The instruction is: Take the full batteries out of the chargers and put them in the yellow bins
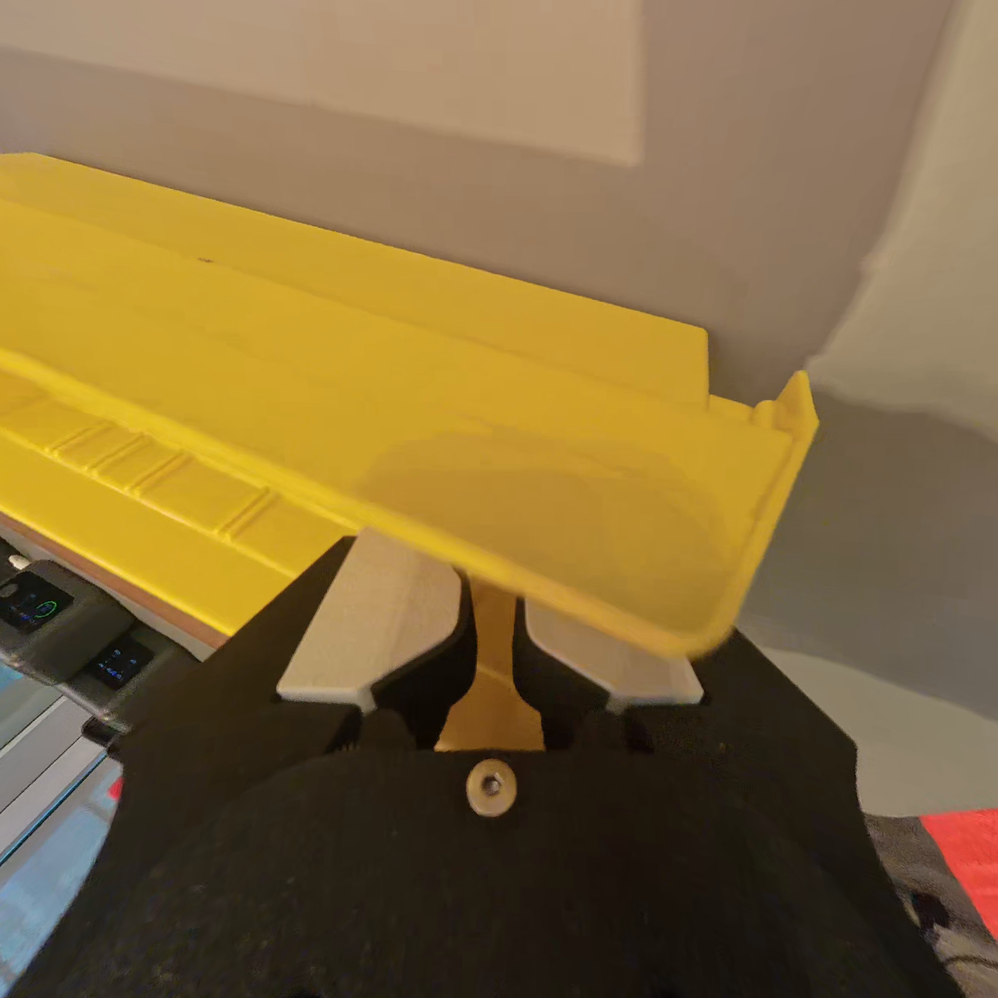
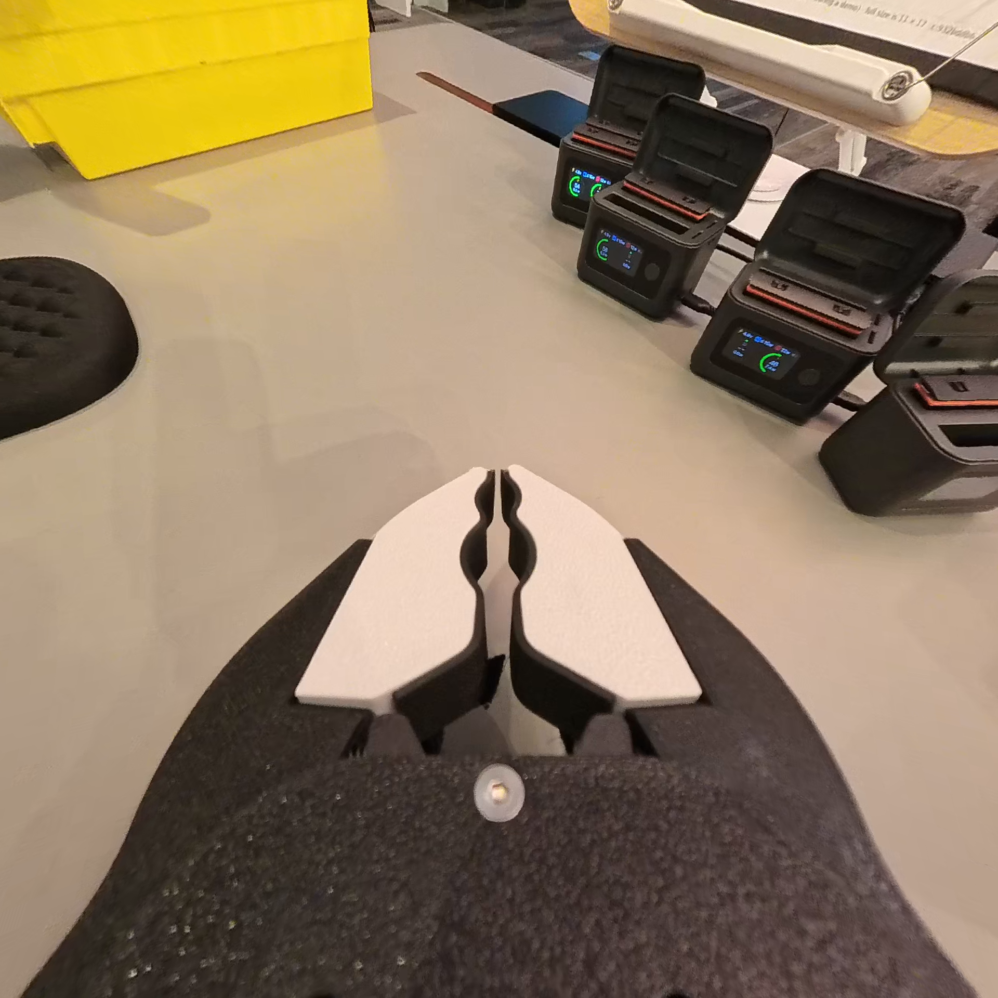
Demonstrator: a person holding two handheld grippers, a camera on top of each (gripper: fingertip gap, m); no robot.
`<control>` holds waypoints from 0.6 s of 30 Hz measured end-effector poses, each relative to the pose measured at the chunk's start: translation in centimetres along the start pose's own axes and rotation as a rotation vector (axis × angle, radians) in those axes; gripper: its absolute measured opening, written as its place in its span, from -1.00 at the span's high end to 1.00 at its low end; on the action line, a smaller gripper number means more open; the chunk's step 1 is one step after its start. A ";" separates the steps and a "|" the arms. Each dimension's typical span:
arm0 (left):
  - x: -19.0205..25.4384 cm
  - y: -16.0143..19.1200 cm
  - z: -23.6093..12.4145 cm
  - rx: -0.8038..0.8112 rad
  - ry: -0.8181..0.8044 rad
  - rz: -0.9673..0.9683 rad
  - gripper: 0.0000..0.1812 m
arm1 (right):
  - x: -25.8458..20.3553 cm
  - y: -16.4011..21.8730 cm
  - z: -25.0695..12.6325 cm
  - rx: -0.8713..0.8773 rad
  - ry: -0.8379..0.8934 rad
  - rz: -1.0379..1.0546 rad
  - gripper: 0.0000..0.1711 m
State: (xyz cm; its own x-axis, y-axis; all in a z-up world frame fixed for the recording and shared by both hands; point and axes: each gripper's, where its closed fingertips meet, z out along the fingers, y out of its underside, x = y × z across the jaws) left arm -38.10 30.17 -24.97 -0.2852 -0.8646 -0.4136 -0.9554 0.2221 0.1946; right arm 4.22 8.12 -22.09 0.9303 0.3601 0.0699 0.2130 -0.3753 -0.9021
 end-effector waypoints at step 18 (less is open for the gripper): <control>-0.1 0.6 -4.2 0.197 -0.010 -0.145 0.94 | 0.0 0.2 0.1 -0.005 0.003 -0.008 0.98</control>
State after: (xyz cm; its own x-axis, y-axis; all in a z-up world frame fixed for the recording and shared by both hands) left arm -38.31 28.55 -21.09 -0.1441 -0.8894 -0.4337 -0.9825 0.1808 -0.0443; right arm 4.20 8.10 -22.31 0.9294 0.3606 0.0782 0.2218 -0.3766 -0.8994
